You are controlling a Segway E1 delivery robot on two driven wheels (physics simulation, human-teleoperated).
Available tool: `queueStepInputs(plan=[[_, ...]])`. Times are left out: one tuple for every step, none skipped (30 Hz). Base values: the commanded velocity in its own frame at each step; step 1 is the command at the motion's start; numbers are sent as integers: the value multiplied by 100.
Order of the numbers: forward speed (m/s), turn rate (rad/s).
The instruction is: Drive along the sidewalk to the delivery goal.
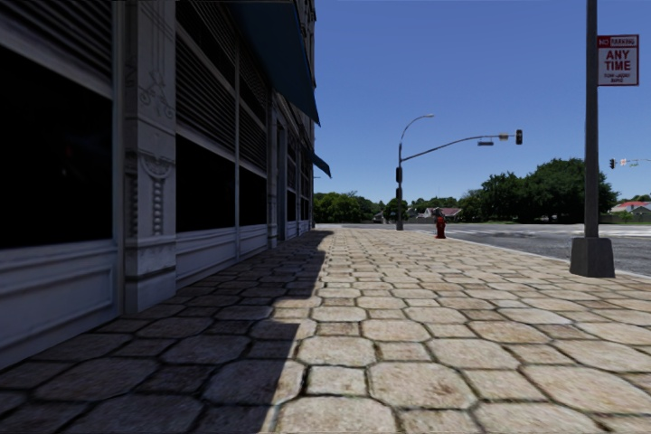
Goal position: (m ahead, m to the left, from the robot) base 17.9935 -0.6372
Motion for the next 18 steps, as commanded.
queueStepInputs(plan=[[200,0],[200,0],[200,0],[200,0],[200,0],[200,0],[200,0],[200,0],[200,0],[200,0],[200,0],[200,0],[200,0],[200,0],[200,-4],[200,-4],[200,-7],[200,-8]])
